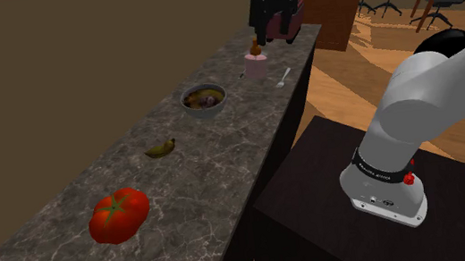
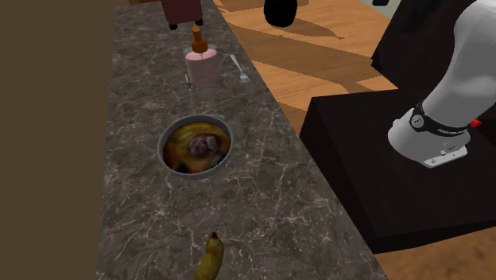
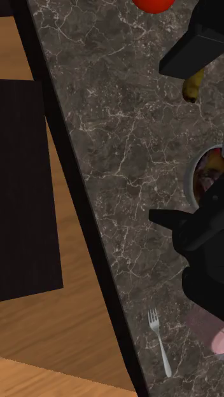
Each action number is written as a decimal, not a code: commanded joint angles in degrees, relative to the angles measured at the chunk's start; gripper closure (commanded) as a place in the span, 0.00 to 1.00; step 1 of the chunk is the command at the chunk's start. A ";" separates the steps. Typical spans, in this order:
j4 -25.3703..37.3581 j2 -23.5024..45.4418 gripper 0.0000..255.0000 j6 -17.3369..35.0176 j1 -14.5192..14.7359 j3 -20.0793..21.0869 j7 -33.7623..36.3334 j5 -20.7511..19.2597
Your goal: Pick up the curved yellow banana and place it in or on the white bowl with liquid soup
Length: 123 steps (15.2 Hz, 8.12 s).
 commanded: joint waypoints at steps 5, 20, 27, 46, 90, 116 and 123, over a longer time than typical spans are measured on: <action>0.38 7.70 0.00 7.17 1.58 0.61 -4.13 -1.06; 11.05 39.18 0.00 27.62 5.99 4.72 -15.53 -7.56; 20.03 53.85 0.00 32.82 8.23 6.65 -18.40 -13.29; 47.52 87.05 0.00 36.98 17.40 7.02 -25.19 -26.82; 47.77 78.66 1.00 28.66 16.03 8.85 -28.40 -24.16; 36.61 67.02 1.00 31.99 1.21 5.97 -46.78 -20.24; 35.72 67.23 1.00 34.52 -4.36 4.11 -54.32 -19.17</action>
